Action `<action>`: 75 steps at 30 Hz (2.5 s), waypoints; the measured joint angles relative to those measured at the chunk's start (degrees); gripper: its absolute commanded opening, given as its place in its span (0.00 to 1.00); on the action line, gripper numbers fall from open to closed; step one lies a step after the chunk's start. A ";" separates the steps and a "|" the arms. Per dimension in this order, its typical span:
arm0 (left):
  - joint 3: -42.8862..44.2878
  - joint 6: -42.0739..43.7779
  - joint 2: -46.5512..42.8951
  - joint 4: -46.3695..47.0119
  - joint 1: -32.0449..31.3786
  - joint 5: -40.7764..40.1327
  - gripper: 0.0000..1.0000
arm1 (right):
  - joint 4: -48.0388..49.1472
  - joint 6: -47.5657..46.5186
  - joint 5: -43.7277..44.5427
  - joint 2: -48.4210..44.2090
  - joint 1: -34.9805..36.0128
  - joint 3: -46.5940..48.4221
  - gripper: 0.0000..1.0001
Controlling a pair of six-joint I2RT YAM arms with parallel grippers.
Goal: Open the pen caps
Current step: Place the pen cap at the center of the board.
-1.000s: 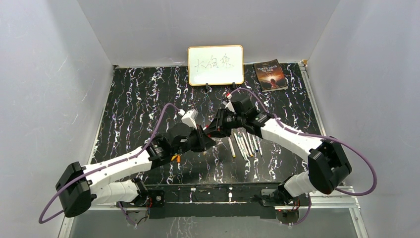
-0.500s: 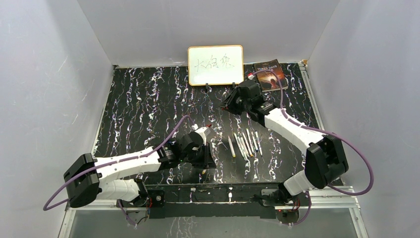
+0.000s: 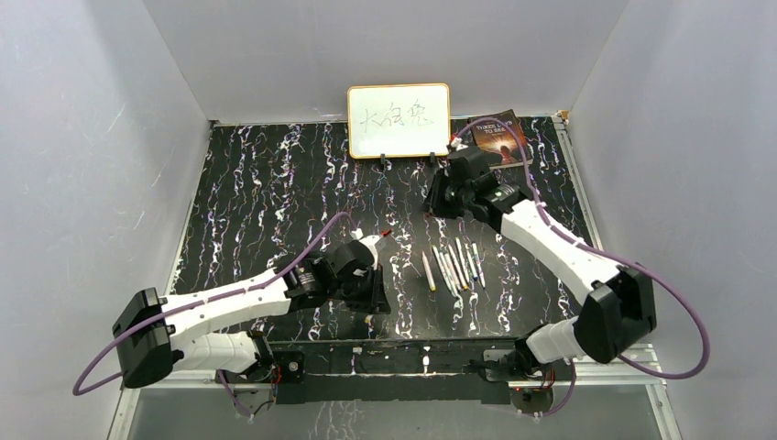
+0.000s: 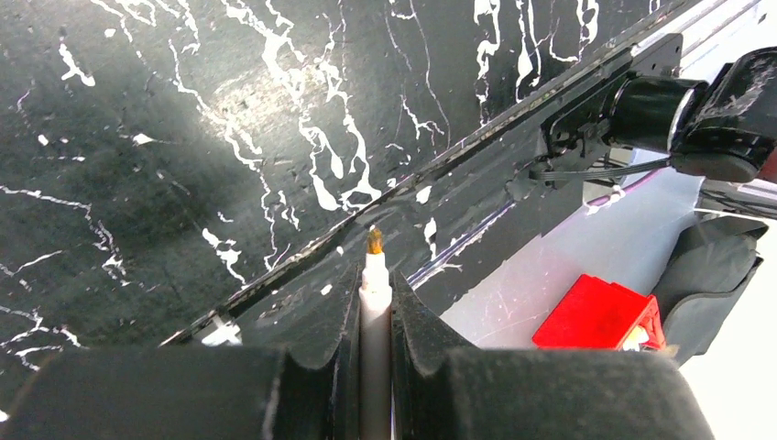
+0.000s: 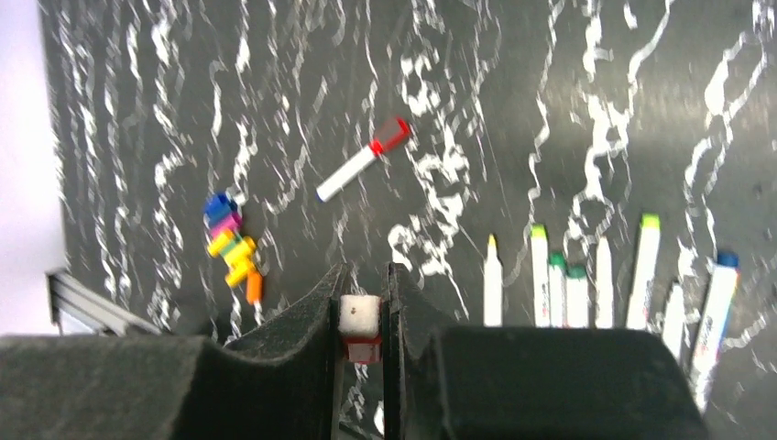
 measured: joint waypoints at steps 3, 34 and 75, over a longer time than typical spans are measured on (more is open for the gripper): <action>0.00 0.50 -1.29 -1.99 0.00 -0.63 0.00 | -4.15 -3.08 -1.46 -3.91 0.07 -3.58 0.00; 3.39 -1.18 -14.14 -13.68 0.00 -10.47 0.00 | -1.31 -1.79 -3.04 12.61 20.55 -4.33 0.00; 9.46 -2.82 -25.53 -17.44 0.00 -11.85 0.00 | 14.88 11.23 -7.61 26.14 27.47 1.73 0.56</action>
